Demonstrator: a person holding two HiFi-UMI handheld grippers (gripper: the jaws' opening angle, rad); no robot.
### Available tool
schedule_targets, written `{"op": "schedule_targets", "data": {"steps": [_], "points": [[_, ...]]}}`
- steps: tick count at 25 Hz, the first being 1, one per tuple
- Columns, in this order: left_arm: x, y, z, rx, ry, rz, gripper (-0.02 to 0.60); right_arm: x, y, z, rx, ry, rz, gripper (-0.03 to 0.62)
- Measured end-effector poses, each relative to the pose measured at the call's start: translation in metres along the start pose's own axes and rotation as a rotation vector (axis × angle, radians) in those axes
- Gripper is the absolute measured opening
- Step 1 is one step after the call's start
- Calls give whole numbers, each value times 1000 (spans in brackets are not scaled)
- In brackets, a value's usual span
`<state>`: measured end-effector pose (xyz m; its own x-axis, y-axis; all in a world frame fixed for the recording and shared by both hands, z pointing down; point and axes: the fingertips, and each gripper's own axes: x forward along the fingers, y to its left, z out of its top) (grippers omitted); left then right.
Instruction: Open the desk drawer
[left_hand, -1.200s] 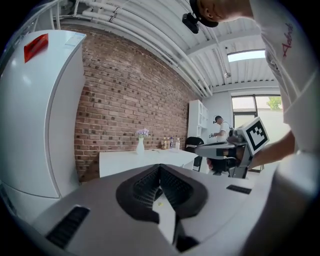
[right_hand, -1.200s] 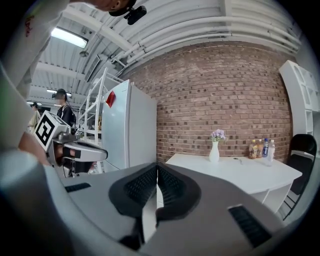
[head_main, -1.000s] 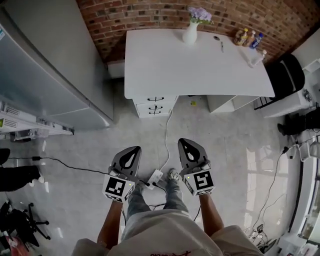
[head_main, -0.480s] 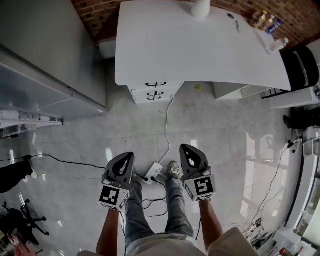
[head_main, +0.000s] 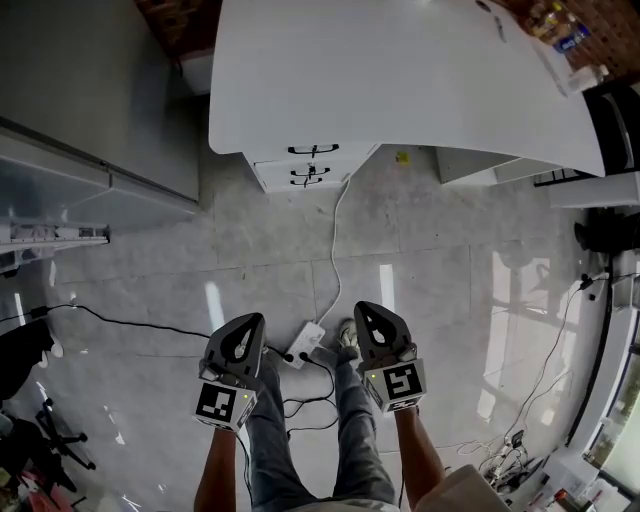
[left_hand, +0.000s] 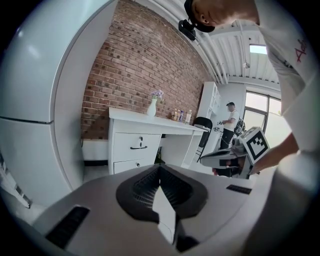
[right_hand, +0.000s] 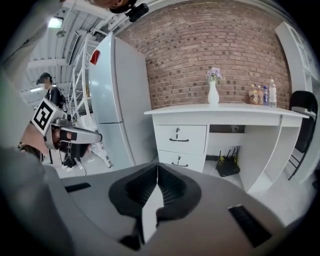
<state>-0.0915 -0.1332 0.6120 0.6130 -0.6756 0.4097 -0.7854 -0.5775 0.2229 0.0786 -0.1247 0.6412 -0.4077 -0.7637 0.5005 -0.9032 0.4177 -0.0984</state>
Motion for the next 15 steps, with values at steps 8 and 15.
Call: {"op": "schedule_targets", "data": {"steps": [8, 15], "points": [[5, 1, 0, -9, 23, -3, 12, 15, -38, 10, 1133, -360, 216, 169], [7, 3, 6, -35, -5, -7, 12, 38, -61, -28, 1379, -468, 205, 202]]}}
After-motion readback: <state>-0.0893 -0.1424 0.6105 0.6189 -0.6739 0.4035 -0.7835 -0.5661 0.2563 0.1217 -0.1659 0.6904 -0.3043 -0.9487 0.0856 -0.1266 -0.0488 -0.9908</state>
